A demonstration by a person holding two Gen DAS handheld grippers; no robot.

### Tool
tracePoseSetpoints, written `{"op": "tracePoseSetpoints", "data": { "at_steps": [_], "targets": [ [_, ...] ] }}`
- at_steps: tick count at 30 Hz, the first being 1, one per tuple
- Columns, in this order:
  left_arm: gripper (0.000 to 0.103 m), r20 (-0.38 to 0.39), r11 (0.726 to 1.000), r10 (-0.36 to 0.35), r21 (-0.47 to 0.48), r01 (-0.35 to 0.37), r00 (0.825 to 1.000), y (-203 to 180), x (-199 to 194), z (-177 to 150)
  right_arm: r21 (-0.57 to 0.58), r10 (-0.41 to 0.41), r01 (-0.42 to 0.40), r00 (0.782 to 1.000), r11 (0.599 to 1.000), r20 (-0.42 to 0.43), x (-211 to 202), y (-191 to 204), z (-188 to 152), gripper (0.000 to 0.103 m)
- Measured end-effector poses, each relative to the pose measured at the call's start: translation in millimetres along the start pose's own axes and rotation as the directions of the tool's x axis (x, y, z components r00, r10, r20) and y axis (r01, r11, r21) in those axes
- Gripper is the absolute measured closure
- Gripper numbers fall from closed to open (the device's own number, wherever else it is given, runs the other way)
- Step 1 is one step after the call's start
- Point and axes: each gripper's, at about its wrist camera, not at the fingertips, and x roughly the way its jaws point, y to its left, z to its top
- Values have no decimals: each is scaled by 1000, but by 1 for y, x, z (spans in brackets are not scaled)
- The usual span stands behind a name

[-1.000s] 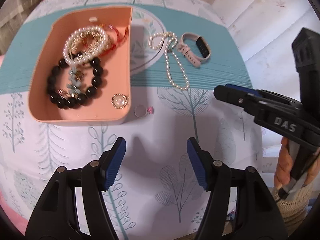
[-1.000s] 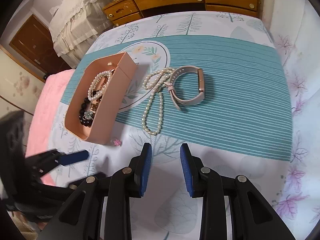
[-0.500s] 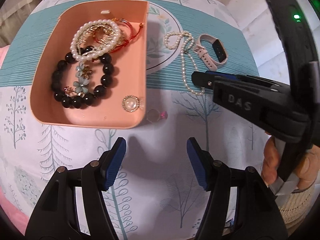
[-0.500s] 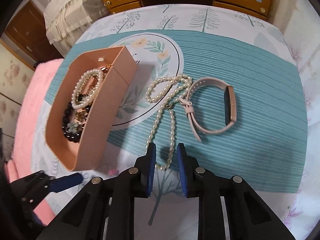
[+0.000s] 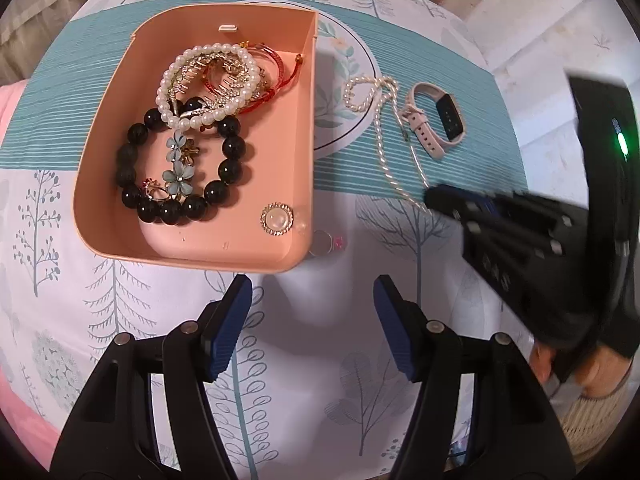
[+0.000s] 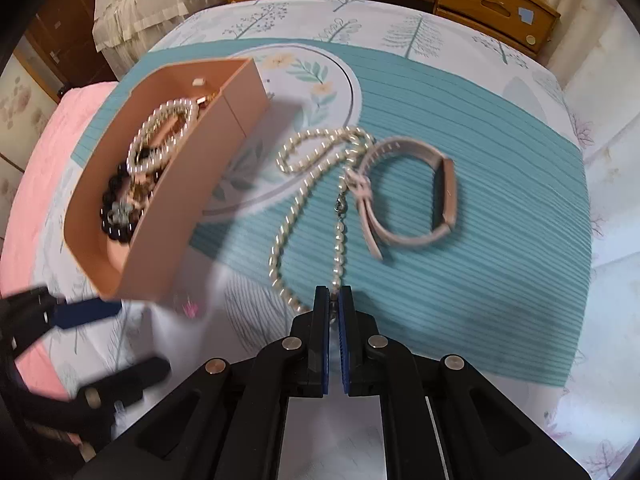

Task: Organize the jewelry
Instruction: 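Lower the right tool onto the long pearl necklace and grasp it, then lower the left tool onto the pink-stone ring while the right tool holds the necklace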

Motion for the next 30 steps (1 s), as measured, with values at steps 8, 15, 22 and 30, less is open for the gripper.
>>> {"op": "tracePoseSetpoints", "data": {
  "at_steps": [8, 15, 22, 30],
  "targets": [
    [44, -20, 993, 13, -117, -15, 1000, -2, 9, 1, 16, 17, -17, 1000, 1000, 0, -9, -18, -36, 99],
    [56, -1, 990, 34, -135, -34, 999, -13, 22, 7, 50, 52, -53, 998, 997, 19, -21, -34, -64, 99],
    [65, 34, 992, 105, -70, -102, 994, -21, 27, 19, 65, 90, -92, 995, 994, 40, -31, -42, -88, 99],
    [76, 10, 988, 157, 6, -157, 988, -42, 34, 19, 84, 114, -119, 992, 989, 59, -41, -49, -99, 99]
  ]
}}
